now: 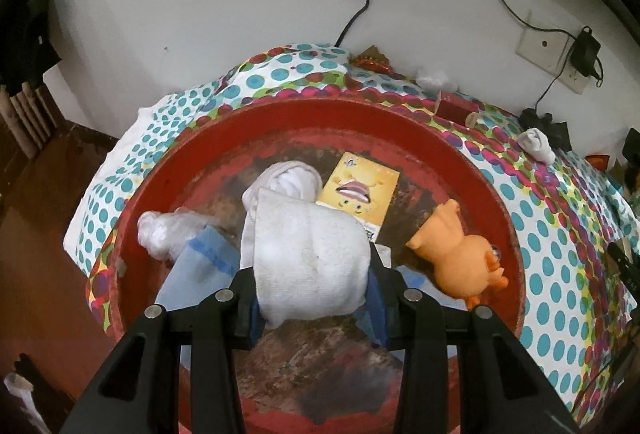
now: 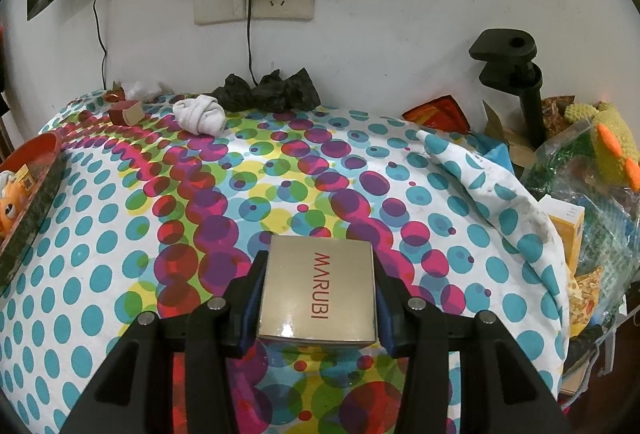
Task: Organize objects
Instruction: 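Carry the white sock into the red tray and release it with the left gripper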
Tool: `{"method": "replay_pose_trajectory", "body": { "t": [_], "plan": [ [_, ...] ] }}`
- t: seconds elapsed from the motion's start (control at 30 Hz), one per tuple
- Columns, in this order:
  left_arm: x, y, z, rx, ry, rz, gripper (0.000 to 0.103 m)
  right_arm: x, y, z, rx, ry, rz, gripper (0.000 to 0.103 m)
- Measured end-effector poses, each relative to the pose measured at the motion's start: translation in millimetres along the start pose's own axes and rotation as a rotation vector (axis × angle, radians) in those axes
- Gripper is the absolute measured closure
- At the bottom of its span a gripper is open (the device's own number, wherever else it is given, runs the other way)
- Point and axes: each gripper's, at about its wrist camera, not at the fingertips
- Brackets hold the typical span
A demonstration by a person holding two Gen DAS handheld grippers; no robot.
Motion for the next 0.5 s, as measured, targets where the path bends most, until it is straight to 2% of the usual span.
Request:
{"method": "replay_pose_trajectory", "body": {
  "t": [0.13,0.37,0.5],
  "plan": [
    [-4,4,0,0.006,-0.028,0.005,0.063,0,0,0,-0.004,0.007,-0.001,0.056],
    [-10,10,-5,0.027,-0.071,-0.005,0.055,-6,-1,2,-0.01,0.025,-0.03,0.056],
    [-12,13,-11,0.052,-0.101,-0.009,0.04,-10,0,3,-0.016,0.04,-0.051,0.056]
  ]
}}
Point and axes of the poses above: each gripper's, at about its wrist camera, not at the fingertips, and z roughly the way its jaws point, x to its right, y to its underside, and after that the axes turned 4 degrees about z, right-handed
